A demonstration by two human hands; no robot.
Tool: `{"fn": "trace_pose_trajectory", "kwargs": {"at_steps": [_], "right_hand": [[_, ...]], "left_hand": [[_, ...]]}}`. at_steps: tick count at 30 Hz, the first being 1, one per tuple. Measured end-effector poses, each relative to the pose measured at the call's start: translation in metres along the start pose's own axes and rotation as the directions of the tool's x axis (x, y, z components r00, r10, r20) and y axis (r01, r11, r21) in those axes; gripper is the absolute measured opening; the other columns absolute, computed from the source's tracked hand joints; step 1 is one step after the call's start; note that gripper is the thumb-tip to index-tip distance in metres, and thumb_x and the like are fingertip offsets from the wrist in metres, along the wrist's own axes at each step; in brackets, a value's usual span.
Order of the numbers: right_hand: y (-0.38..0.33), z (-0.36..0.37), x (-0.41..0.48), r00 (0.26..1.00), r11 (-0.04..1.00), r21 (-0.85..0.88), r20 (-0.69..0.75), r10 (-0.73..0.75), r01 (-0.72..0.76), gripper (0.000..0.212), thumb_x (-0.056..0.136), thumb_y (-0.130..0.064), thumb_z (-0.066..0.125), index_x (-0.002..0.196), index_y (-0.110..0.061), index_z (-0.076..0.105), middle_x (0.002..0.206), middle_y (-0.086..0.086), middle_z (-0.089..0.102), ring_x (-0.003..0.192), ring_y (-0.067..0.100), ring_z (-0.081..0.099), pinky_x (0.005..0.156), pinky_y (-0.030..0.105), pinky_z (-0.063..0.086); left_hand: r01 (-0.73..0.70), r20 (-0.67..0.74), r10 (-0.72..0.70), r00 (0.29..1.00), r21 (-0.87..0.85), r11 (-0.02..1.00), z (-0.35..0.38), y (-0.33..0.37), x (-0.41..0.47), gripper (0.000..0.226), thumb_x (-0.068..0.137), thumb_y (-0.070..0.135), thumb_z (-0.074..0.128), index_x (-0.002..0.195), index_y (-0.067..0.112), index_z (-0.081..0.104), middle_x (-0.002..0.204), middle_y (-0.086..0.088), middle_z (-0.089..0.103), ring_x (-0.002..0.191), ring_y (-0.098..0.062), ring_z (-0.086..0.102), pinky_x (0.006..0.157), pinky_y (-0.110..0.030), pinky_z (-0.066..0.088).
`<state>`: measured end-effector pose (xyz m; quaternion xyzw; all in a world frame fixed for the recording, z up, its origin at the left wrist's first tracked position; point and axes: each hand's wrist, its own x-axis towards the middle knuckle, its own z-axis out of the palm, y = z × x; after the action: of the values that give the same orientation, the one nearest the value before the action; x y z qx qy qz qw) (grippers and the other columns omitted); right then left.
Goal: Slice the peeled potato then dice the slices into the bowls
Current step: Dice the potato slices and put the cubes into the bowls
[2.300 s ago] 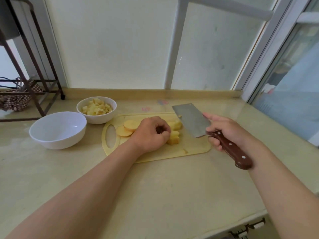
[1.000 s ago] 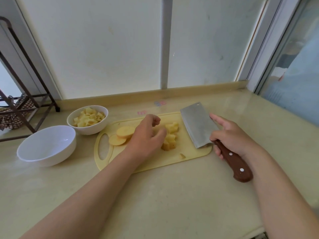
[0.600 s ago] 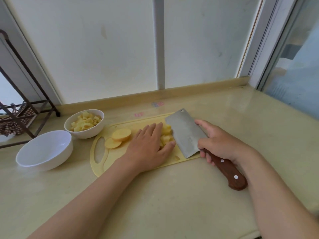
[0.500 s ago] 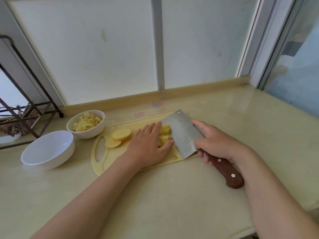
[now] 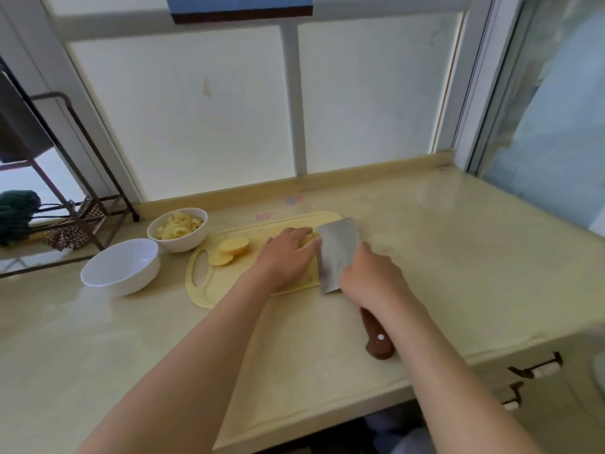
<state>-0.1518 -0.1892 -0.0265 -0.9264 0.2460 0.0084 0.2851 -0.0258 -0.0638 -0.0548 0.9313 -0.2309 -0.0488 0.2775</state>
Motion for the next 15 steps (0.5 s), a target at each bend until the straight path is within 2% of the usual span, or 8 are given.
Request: {"fn": "trace_pose_trajectory", "kwargs": {"at_steps": [3, 6, 9, 11, 13, 15], "right_hand": [[-0.013, 0.007, -0.01, 0.999, 0.998, -0.059, 0.01, 0.035, -0.034, 0.074, 0.103, -0.028, 0.053, 0.16, -0.003, 0.014, 0.149, 0.02, 0.048, 0.135, 0.04, 0.049, 0.103, 0.041, 0.044], [-0.025, 0.014, -0.013, 0.998, 0.996, -0.069, 0.016, 0.061, -0.06, 0.08, 0.104, -0.027, 0.053, 0.163, -0.003, 0.005, 0.152, 0.017, 0.047, 0.137, 0.037, 0.048, 0.103, 0.041, 0.044], [-0.03, 0.019, -0.011, 0.998, 0.995, -0.069, 0.006, 0.069, -0.068, 0.078, 0.104, -0.024, 0.051, 0.163, -0.005, 0.004, 0.148, 0.015, 0.051, 0.134, 0.036, 0.051, 0.098, 0.041, 0.046], [-0.029, 0.019, -0.01, 0.999, 0.996, -0.071, 0.008, 0.046, -0.046, 0.074, 0.103, -0.022, 0.049, 0.162, -0.005, 0.008, 0.144, 0.016, 0.053, 0.13, 0.038, 0.053, 0.092, 0.04, 0.046], [-0.026, 0.019, -0.009, 1.0, 0.997, -0.072, 0.01, 0.007, -0.007, 0.066, 0.102, -0.02, 0.045, 0.16, -0.006, 0.016, 0.138, 0.016, 0.057, 0.125, 0.038, 0.056, 0.085, 0.038, 0.044], [-0.022, 0.018, -0.008, 1.0, 0.998, -0.067, 0.009, -0.02, 0.021, 0.058, 0.102, -0.021, 0.041, 0.156, -0.008, 0.024, 0.132, 0.015, 0.06, 0.12, 0.038, 0.057, 0.08, 0.036, 0.042]], "left_hand": [[0.017, -0.018, -0.016, 1.0, 0.046, 0.999, 0.005, 0.011, -0.008, 0.058, 0.096, 0.055, 0.034, 0.149, 0.031, 0.036, 0.154, -0.001, 0.037, 0.143, -0.021, 0.031, 0.12, -0.051, 0.012], [0.018, -0.022, -0.018, 1.0, 0.033, 0.999, 0.007, 0.02, -0.012, 0.058, 0.095, 0.056, 0.033, 0.15, 0.037, 0.032, 0.154, -0.002, 0.037, 0.142, -0.023, 0.033, 0.119, -0.053, 0.01], [0.012, -0.071, -0.014, 0.997, -0.027, 1.0, 0.011, 0.023, -0.012, 0.055, 0.092, 0.056, 0.038, 0.144, 0.036, 0.044, 0.144, -0.001, 0.046, 0.132, -0.025, 0.044, 0.114, -0.049, 0.027], [0.009, -0.117, -0.022, 0.993, -0.104, 0.995, 0.014, 0.025, -0.012, 0.053, 0.091, 0.056, 0.044, 0.137, 0.033, 0.051, 0.132, 0.0, 0.052, 0.12, -0.023, 0.051, 0.101, -0.042, 0.042], [-0.01, -0.136, -0.008, 0.991, -0.132, 0.991, 0.017, 0.03, -0.012, 0.045, 0.091, 0.051, 0.05, 0.13, 0.028, 0.056, 0.121, 0.001, 0.052, 0.106, -0.02, 0.054, 0.087, -0.034, 0.045], [-0.037, -0.153, 0.016, 0.988, -0.141, 0.989, 0.018, 0.033, -0.012, 0.036, 0.092, 0.046, 0.054, 0.121, 0.025, 0.059, 0.114, 0.002, 0.052, 0.098, -0.017, 0.054, 0.08, -0.029, 0.041]]}}
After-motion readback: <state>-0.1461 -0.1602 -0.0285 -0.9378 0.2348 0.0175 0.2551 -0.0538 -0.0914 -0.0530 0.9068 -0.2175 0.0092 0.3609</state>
